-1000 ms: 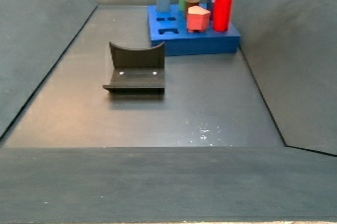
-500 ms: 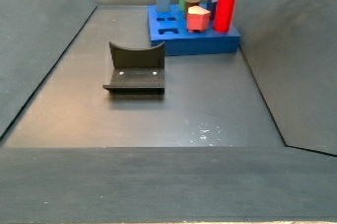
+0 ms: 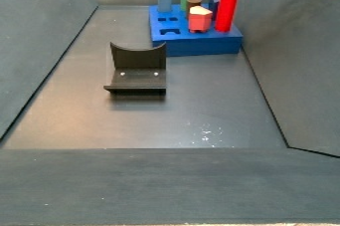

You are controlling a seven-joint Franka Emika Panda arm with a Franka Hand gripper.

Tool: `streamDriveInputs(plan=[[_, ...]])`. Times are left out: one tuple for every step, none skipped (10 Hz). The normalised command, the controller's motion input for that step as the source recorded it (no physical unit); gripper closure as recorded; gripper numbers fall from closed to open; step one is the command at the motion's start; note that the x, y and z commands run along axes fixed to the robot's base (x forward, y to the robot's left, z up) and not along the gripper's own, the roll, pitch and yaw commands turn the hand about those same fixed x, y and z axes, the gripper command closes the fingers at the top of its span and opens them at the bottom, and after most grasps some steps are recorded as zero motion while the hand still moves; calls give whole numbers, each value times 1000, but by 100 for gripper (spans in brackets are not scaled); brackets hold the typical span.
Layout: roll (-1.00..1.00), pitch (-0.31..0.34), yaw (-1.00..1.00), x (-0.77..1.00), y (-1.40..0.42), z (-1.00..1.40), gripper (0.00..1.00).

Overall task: Pick up the hexagon object. Move up. Place the hexagon object on the fixture. Regrasp the hexagon object. Move to above the board. Insert the hexagon object.
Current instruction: Insert the hexagon object.

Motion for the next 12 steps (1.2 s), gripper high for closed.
streamDriveInputs(plan=[[7, -213, 694, -49, -49, -349, 100], [10, -157, 626, 0, -29, -403, 100], [36, -50, 426, 280, 0, -514, 100], [6, 0, 249, 526, 0, -609, 100], [0, 0, 131, 537, 14, -611, 100], [0, 19, 71, 646, 0, -617, 100], [26, 46, 0, 671, 0, -609, 100], [211, 213, 0, 940, -46, -609, 100], [213, 171, 0, 769, 0, -654, 100], [161, 61, 0, 631, 0, -854, 100], [54, 0, 0, 420, 0, -1000, 100], [0, -57, 0, 340, 0, -1000, 100]])
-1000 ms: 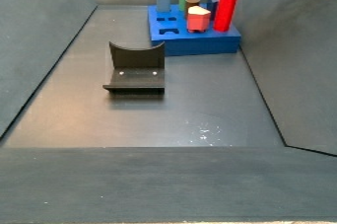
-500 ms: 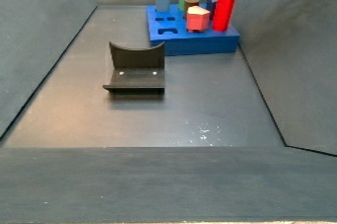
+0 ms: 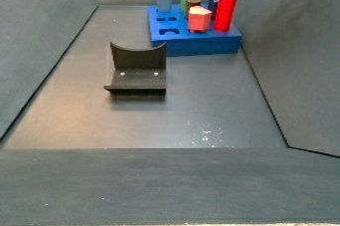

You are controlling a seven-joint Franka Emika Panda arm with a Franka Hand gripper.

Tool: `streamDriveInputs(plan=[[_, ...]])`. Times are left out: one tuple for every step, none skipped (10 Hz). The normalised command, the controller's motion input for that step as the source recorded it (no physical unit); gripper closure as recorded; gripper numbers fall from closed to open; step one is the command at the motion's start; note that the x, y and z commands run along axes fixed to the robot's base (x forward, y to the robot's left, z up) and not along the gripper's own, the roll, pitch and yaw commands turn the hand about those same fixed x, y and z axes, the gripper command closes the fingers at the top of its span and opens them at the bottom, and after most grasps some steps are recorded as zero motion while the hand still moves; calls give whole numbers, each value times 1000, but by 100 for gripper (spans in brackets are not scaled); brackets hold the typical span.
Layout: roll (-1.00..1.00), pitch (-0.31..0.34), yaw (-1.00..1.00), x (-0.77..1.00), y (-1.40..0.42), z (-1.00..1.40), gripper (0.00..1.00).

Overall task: Pick up the hexagon object. Move up. Place the hexagon object on the fixture. Regrasp the hexagon object. Move to above the board. Insert the hexagon object.
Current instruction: Insert the hexagon object.

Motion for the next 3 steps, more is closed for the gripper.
streamDriveInputs(plan=[[-121, -237, -54, 189, 69, -626, 100], [-67, -196, -111, 0, 114, -243, 100], [0, 0, 0, 0, 0, 0, 100]])
